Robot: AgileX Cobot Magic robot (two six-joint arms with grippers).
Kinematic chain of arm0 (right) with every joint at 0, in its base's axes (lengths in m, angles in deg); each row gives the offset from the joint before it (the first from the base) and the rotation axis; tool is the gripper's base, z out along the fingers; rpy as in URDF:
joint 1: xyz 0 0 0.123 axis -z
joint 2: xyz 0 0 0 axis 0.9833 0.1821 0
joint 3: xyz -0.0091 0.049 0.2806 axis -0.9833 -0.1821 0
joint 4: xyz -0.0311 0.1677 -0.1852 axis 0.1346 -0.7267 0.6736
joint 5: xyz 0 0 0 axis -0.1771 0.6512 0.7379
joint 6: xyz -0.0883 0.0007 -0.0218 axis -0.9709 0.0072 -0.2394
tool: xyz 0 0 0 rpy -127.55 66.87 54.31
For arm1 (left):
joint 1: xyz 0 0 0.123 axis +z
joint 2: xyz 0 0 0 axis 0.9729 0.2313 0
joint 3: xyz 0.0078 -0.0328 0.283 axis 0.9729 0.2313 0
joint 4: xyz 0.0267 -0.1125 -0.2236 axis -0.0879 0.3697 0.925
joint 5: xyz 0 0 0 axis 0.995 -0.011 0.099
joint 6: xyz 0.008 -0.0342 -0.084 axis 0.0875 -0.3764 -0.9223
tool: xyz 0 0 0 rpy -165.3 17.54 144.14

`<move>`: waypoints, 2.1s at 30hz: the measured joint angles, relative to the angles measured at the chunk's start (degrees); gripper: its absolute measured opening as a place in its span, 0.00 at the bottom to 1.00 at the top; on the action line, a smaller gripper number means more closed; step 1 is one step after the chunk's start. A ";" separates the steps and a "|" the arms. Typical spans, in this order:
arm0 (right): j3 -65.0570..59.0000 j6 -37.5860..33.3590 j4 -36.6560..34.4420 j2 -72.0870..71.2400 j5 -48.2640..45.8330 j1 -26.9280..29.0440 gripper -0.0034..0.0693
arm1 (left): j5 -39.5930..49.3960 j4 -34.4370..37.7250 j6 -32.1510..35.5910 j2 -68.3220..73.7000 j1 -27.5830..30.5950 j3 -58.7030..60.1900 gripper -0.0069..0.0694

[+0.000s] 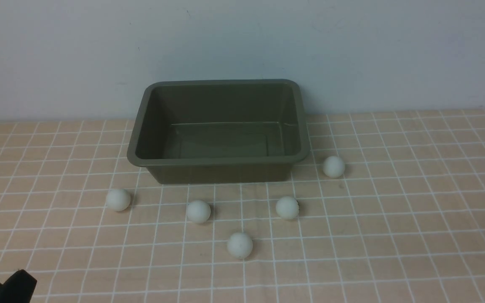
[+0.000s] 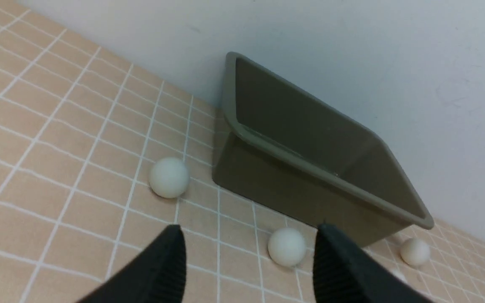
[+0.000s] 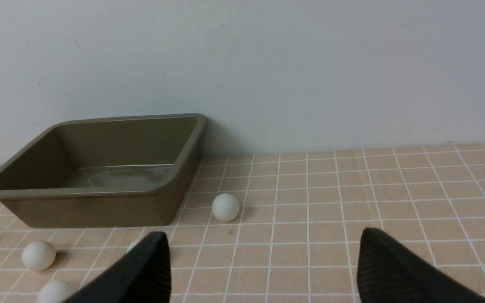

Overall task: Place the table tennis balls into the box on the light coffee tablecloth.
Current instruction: 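Reach for and grasp a ping pong ball on the table beside the basket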

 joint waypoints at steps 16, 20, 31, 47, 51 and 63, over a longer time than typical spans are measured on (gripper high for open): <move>0.00 -4.10 -0.03 0.00 -2.09 0.00 0.78 | 15.76 -3.48 19.10 24.23 -0.05 -26.28 0.55; 0.00 -4.71 -0.76 0.00 -2.09 0.00 0.78 | 19.18 -9.04 21.41 34.94 -0.05 -33.08 0.55; 0.00 -11.24 -5.45 1.44 -2.09 0.00 0.78 | 27.57 -19.54 22.09 63.74 -0.05 -49.38 0.55; 0.00 -13.67 -5.61 1.73 -3.12 0.00 0.78 | 33.04 -19.88 35.45 91.76 -0.05 -64.84 0.55; 0.00 -13.74 -5.61 1.73 -3.23 0.00 0.78 | 32.53 -19.88 36.68 97.14 -0.05 -67.63 0.60; 0.00 -13.74 -5.61 1.73 -4.23 0.00 0.78 | 31.12 -20.06 37.15 111.51 -0.05 -75.28 0.69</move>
